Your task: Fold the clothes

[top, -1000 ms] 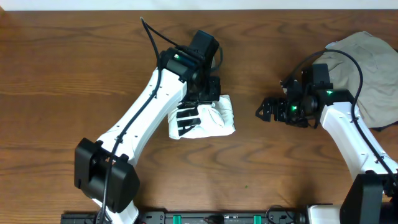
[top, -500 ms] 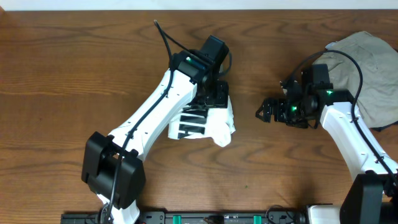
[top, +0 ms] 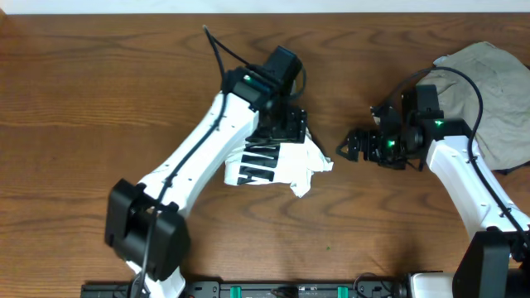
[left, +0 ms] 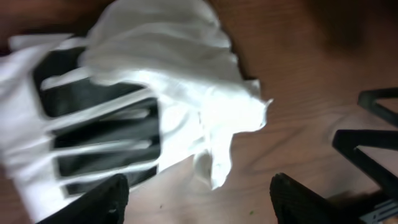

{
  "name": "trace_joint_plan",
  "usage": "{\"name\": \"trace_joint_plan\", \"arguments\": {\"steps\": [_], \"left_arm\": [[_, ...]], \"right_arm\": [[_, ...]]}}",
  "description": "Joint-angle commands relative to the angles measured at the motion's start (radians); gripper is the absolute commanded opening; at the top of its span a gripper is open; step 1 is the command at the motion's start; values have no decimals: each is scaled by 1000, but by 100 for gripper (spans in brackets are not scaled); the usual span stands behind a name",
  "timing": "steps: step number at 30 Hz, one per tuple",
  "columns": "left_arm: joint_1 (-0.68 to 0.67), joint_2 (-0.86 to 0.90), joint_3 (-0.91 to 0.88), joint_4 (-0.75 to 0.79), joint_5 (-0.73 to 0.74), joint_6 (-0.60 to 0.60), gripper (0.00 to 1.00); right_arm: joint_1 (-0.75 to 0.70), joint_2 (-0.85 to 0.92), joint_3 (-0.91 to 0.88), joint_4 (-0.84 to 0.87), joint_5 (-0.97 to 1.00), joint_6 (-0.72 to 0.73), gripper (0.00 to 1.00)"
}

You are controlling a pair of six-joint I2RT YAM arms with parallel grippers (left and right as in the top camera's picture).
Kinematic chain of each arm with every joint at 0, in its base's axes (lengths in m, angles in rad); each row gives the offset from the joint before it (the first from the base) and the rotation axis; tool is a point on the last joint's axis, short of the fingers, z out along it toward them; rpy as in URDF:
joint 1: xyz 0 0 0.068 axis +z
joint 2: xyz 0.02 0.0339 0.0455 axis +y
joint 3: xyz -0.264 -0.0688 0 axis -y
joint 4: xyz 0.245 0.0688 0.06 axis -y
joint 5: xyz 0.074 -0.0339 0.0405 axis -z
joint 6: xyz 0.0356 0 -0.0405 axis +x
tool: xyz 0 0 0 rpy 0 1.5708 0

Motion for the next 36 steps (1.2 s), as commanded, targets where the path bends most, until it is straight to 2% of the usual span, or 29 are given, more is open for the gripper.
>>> {"name": "trace_joint_plan", "arguments": {"steps": [1,5,6,7,11,15,17,23,31,36], "left_arm": [[83,-89,32,-61,-51,17,76],[210,-113,32,-151,-42,6,76],[246,-116,32,-171,-37,7,76],[277,-120,32,-187,-34,7,76],[398,-125,31,-227,-3,14,76],[424,-125,10,-226,193,146,76],[407,-125,-13,-225,210,150,76],[344,-124,-150,-138,209,151,76],[356,-121,-325,8,210,123,76],[337,-120,-359,64,209,127,76]], "right_arm": [[9,-1,-1,24,-224,-14,97],[31,-1,-1,79,-350,-14,91],[40,-1,-1,95,-365,-14,86],[53,-1,-1,117,-378,-14,78],[122,-1,-1,218,-390,63,35],[210,0,-1,378,-375,165,16],[262,2,-1,446,-301,240,8],[372,34,-1,464,-105,320,2],[388,157,-1,496,-56,342,1],[390,242,-1,571,-57,354,1]]}}
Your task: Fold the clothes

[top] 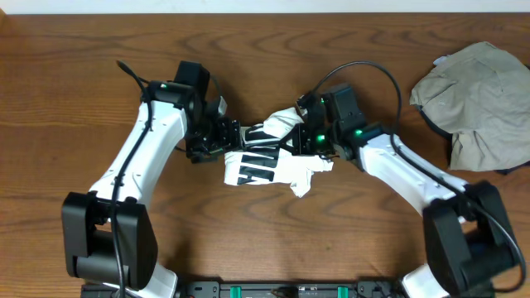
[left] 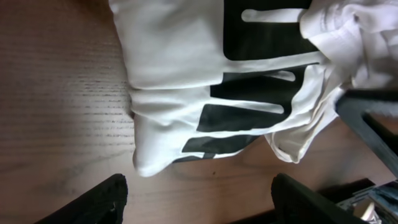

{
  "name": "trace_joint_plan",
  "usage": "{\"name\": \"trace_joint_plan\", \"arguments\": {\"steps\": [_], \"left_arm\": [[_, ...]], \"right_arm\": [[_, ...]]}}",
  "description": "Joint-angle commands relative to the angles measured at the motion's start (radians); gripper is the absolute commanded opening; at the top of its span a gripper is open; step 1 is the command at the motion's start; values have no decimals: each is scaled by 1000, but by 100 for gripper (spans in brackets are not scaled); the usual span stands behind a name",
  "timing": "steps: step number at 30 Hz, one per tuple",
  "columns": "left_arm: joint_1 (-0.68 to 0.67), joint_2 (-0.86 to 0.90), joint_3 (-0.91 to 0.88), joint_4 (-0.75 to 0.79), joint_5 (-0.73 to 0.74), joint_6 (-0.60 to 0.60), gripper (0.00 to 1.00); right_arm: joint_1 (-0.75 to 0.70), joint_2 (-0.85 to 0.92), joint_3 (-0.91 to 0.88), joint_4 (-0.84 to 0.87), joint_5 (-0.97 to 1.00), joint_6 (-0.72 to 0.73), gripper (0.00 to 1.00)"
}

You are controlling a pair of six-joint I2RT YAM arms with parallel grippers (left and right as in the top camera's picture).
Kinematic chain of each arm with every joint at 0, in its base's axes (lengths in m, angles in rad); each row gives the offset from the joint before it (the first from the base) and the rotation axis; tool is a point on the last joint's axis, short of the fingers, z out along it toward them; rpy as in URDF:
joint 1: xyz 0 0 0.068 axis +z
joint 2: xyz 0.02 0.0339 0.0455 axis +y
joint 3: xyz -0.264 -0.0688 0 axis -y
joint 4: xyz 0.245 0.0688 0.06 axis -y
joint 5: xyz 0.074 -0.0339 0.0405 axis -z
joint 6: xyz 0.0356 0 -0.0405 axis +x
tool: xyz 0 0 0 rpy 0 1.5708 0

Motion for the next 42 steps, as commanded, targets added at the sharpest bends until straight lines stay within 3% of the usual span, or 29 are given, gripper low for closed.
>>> {"name": "trace_joint_plan", "arguments": {"steps": [1,7,20,33,42], "left_arm": [[-14,-6,-17,32,14,-1,76],[-21,21,-71,172,14,-2,76],[-24,206,-84,275,24,56,76],[-22,270,-84,281,-101,55,76],[10,270,-84,277,-127,55,76]], "right_arm": [[9,58,0,27,16,23,1],[9,111,1,37,86,22,1],[8,111,51,27,239,-5,2],[-23,111,111,-127,453,-54,3],[-137,111,122,-223,555,-108,1]]}}
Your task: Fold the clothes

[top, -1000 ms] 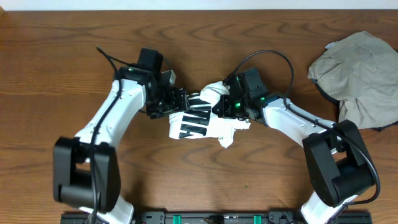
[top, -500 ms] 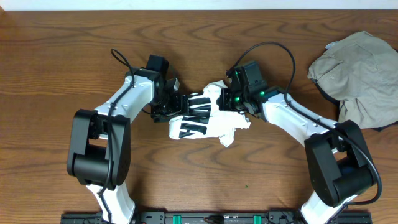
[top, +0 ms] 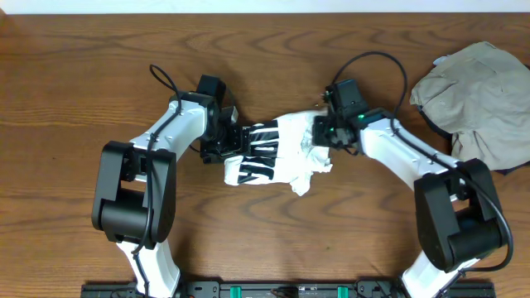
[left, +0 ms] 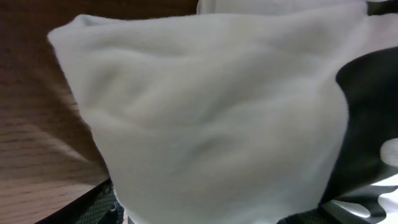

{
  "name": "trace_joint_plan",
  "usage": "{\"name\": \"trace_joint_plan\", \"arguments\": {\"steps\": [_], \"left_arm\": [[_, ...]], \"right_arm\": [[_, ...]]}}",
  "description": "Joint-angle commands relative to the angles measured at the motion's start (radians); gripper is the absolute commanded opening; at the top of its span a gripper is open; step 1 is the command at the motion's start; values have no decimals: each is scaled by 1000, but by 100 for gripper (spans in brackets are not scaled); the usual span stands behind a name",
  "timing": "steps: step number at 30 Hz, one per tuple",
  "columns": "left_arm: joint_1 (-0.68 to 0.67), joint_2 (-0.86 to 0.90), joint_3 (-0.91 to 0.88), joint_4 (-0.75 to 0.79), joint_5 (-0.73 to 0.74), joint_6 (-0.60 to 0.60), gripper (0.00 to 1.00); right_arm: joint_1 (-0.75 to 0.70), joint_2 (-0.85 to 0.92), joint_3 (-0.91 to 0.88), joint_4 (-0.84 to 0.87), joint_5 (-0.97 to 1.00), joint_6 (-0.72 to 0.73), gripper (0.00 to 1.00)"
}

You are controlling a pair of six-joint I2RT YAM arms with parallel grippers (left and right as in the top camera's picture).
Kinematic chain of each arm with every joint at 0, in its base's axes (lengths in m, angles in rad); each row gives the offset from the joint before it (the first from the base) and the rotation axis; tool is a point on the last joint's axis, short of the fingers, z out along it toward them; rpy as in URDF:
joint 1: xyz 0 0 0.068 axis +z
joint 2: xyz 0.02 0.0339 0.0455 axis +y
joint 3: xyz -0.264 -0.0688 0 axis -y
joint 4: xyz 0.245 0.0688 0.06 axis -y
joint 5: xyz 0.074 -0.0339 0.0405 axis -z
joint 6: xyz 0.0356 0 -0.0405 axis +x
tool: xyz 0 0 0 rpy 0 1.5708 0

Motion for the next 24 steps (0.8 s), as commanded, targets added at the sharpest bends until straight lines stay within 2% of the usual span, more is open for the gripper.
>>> {"name": "trace_joint_plan", "arguments": {"steps": [1,7,9,12,14,18,24], "left_arm": [[39,27,-7,-6,-76,18,76],[74,26,-7,-20,-75,42,76],[74,26,-7,-26,-75,45,76],[74,26,-7,-27,-75,44,76],[77,26,-7,-27,-75,43,76],[86,26,-7,-27,-75,42,76],[111,26,-7,-29,-74,32,76]], "right_arm": [[-65,4,44,-52,63,-45,1],[-122,-1,238,-286,-10,-90,1],[-116,-5,313,-355,-111,-123,1],[-85,-6,379,-425,-380,-201,1],[-56,-6,375,-439,-483,-237,1],[35,-5,315,-465,-465,-253,1],[149,-5,161,-294,-488,-179,1]]}}
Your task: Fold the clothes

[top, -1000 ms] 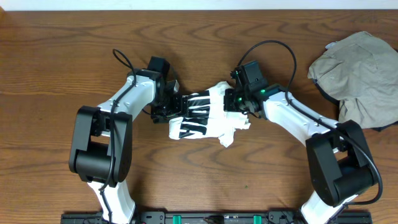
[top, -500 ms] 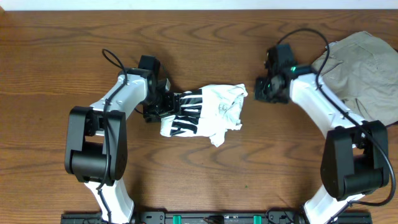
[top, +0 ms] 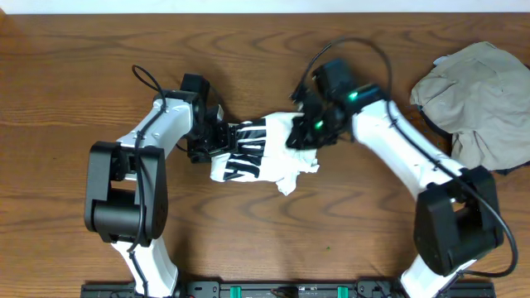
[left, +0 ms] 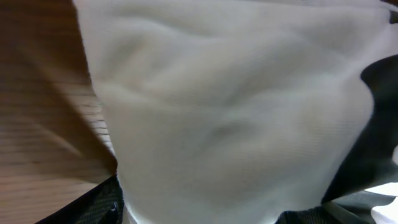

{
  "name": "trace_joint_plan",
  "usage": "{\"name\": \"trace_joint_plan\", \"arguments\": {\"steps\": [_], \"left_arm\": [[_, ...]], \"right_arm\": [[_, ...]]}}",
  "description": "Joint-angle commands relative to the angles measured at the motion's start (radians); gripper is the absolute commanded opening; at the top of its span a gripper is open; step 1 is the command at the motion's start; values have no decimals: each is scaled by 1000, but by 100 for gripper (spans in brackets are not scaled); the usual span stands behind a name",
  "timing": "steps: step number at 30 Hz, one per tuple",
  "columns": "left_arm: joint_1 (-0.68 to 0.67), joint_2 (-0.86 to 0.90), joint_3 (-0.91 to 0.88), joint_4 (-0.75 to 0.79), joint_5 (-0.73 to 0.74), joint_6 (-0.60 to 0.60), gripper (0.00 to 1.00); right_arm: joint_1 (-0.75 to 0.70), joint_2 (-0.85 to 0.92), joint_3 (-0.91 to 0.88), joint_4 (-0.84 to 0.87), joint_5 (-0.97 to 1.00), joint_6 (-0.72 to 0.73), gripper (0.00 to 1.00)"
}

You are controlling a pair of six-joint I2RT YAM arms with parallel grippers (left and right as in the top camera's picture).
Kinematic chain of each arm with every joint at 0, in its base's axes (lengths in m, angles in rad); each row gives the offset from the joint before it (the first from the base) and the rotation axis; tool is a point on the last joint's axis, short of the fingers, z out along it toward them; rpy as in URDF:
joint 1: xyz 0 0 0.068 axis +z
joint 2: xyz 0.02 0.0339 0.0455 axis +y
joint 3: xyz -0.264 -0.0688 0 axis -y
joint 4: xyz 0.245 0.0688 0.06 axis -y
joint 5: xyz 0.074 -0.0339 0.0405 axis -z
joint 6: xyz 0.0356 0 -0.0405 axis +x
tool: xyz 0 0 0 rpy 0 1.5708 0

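Note:
A white shirt with a black print (top: 252,153) lies crumpled in the middle of the wooden table (top: 83,83). My left gripper (top: 217,142) is at the shirt's left edge. In the left wrist view white cloth (left: 230,106) fills the space between the spread fingertips (left: 93,208), so the jaws stand open around it. My right gripper (top: 303,134) is down on the shirt's upper right part. The overhead view does not show whether its fingers are open or shut there.
A beige garment (top: 480,95) lies in a heap at the table's far right edge. Both arms reach in from the near edge, and the right arm's cable loops above the shirt.
The shirt and both grippers now sit a little further left on the table. The right gripper lies further over the shirt's right part. The left wrist view is still filled with white cloth.
First the left gripper hung open over the shirt while the right gripper stood off by the beige garment. Then the two grippers flanked the shirt, left and right. Later each was at an edge of it, and now the shirt lies slightly to the left.

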Motion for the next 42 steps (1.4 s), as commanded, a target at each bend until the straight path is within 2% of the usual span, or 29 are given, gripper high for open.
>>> {"name": "trace_joint_plan", "arguments": {"steps": [1,6,14,16,19,22,29,34,39,40,41,42], "left_arm": [[30,26,-8,-8,-60,9,76],[38,26,-8,-22,-58,10,76],[38,26,-8,-21,-58,10,76],[38,26,-8,-21,-58,10,76],[41,26,-8,-22,-58,10,76],[49,26,-8,-22,-58,10,76],[86,26,-8,-29,-58,18,76],[98,26,-8,-41,-58,30,76],[98,26,-8,-40,-58,29,76],[98,26,-8,-40,-58,29,76],[98,26,-8,-40,-58,29,76],[98,26,-8,-40,-58,29,76]], "right_arm": [[51,-2,-79,71,-46,54,1],[96,-2,-162,177,-43,109,2],[94,8,-227,177,121,121,8],[84,22,-238,172,156,121,6],[68,37,-238,145,253,121,1],[35,37,-237,110,369,151,1],[-87,36,-157,-15,428,135,1],[-124,20,-25,-154,334,90,1],[-48,-2,10,-64,22,-20,2],[-23,-2,10,-36,23,-18,5],[0,2,10,-13,40,-14,12],[26,5,10,9,60,-14,30]]}}
